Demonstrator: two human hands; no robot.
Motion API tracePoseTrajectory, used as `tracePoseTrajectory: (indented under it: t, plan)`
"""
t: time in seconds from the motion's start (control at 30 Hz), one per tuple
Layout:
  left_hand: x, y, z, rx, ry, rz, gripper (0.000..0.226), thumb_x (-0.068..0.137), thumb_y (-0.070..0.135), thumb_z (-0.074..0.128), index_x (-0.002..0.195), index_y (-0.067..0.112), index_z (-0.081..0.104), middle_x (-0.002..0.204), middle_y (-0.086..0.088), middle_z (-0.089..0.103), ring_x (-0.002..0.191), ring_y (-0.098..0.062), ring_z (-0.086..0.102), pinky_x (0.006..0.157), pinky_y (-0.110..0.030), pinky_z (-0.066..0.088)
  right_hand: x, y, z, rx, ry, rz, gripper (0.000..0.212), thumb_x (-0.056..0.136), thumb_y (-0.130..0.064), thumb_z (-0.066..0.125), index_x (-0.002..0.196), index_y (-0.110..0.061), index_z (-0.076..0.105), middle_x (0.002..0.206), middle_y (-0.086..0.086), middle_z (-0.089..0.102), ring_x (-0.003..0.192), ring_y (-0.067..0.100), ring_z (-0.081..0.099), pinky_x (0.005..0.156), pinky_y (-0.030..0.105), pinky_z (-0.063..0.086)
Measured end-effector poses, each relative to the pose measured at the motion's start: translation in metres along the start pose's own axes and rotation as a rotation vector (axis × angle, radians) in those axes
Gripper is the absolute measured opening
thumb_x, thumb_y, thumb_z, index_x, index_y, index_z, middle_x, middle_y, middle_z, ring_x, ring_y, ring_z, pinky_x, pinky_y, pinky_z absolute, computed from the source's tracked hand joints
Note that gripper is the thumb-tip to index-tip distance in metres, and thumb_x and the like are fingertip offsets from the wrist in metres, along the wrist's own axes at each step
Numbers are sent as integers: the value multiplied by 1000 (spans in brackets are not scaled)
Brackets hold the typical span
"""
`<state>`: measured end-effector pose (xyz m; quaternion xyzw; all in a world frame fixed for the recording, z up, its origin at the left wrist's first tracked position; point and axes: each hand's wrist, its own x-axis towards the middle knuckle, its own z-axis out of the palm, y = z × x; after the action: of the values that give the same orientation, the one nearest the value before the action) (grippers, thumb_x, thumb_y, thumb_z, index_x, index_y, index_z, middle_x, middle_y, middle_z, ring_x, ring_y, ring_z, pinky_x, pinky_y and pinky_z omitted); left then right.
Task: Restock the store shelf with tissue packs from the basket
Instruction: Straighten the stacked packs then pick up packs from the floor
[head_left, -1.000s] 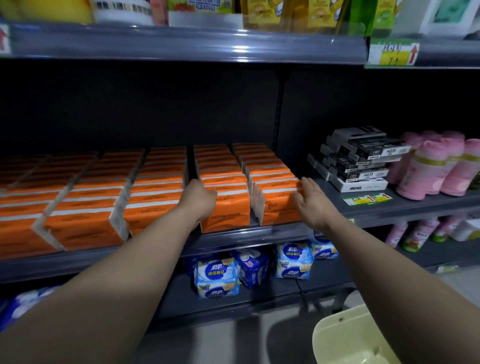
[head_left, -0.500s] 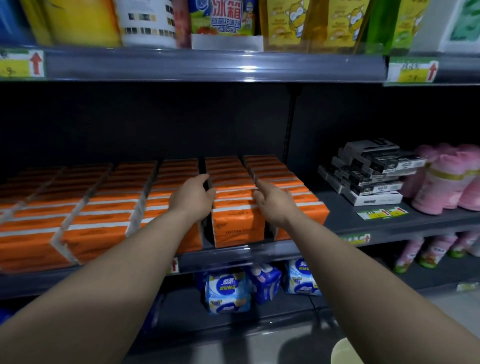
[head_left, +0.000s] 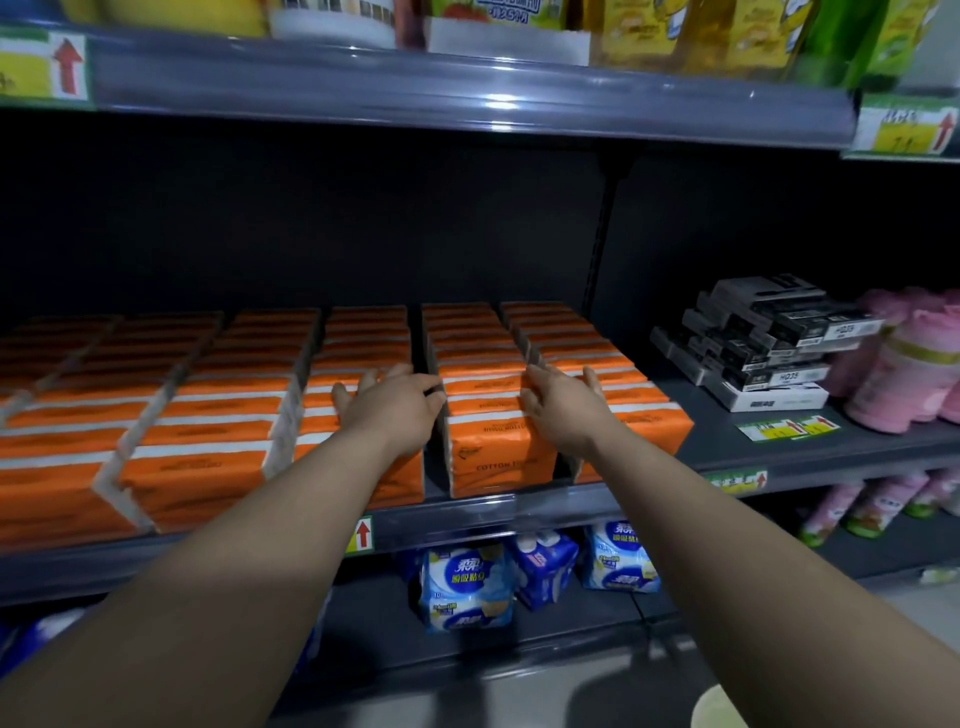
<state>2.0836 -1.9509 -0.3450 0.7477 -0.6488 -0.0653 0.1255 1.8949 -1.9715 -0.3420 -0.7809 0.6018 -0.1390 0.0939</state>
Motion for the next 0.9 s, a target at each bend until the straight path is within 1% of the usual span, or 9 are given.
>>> tracePoseTrajectory:
  t: [0.17,0.3,0.37,0.47,0.57,0.63,0.73,0.8,0.9]
  plan:
    - [-2,0,-1,-8,-12,-3,41,99,48,31,138,40,42,154,9,27,143,-24,16,111,-52,9,-3,2,-4,36,-15,-16,44,101,-28,28,143,-15,34,153,7,32,145,15,20,119,44,-9]
    - [-3,2,-5,-30,7,-18,39,99,47,35,131,35,53,150,7,34,141,-24,21,111,-52,10,-5,4,4,56,115,-19,35,99,-27,31,127,-14,49,123,9,59,127,22,45,119,45,1]
    - [-5,6,-6,-14,-12,-25,38,100,45,34,122,31,61,151,6,33,141,-25,20,112,-53,10,-7,1,6,8,109,-15,34,101,-28,28,120,-13,52,121,9,61,123,22,49,119,45,0]
    - [-9,10,-6,19,-64,-24,38,101,42,34,116,27,67,157,7,22,145,-22,10,115,-55,5,-7,-4,5,-20,59,-1,41,102,-32,22,128,-11,47,137,10,52,137,20,35,119,45,-5]
    - [-9,10,-5,45,-97,-14,31,101,33,39,123,33,60,158,9,15,146,-22,3,115,-56,2,-11,-6,3,-38,6,8,51,103,-34,19,146,-9,27,153,9,32,146,17,16,119,44,-9]
    - [-9,11,-7,54,-121,-19,35,99,23,40,127,36,56,158,10,13,146,-24,2,114,-57,2,-13,-5,1,-36,-18,12,53,103,-35,18,149,-9,20,156,8,25,147,16,8,118,44,-11]
    - [-13,13,-12,0,-94,-10,39,96,14,40,124,33,59,150,6,33,141,-25,21,113,-53,16,-14,-4,-4,53,28,36,50,102,-33,25,148,-16,26,154,6,30,147,18,9,118,45,-7]
    - [-20,6,-19,-133,11,15,28,96,23,43,112,30,64,127,5,57,121,-23,47,106,-48,33,-17,-6,-9,158,124,56,46,100,-31,34,144,-19,36,145,7,44,143,25,25,119,48,9]
    - [-38,-11,-33,-256,95,33,26,92,33,49,110,25,66,105,4,67,103,-22,60,94,-39,47,-24,-14,-16,233,181,75,46,94,-33,50,137,-19,46,133,7,56,128,26,46,111,48,30]
